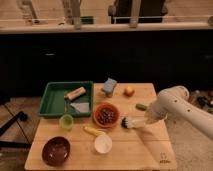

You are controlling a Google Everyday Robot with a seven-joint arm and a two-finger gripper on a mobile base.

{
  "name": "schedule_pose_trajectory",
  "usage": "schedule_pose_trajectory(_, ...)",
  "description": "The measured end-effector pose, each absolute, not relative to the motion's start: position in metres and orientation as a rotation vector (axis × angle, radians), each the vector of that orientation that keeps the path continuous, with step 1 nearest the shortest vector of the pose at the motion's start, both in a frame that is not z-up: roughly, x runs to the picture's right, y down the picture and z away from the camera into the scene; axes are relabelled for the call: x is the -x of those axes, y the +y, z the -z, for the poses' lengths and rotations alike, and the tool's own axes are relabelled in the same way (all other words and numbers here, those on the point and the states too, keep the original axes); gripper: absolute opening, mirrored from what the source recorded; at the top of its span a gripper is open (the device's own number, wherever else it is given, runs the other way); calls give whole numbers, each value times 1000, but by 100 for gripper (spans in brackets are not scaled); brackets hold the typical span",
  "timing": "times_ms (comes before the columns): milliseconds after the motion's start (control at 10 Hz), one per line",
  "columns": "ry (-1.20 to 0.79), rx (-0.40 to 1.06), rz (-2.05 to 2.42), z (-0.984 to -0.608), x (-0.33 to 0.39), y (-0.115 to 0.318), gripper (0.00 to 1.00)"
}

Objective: Wipe purple bowl with brush

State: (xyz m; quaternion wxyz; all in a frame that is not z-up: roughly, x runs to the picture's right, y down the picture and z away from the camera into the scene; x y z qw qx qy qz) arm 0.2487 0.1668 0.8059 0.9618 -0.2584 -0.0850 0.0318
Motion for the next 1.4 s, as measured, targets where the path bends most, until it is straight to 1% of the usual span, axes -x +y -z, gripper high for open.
schedule_pose_trajectory(500, -196, 489, -70, -794, -250, 159, 0)
schedule_pose_trajectory(1000, -294, 467, -135, -785, -260, 153, 0)
schedule_pose_trajectory(1400, -326, 461, -150, -783, -262, 150, 0)
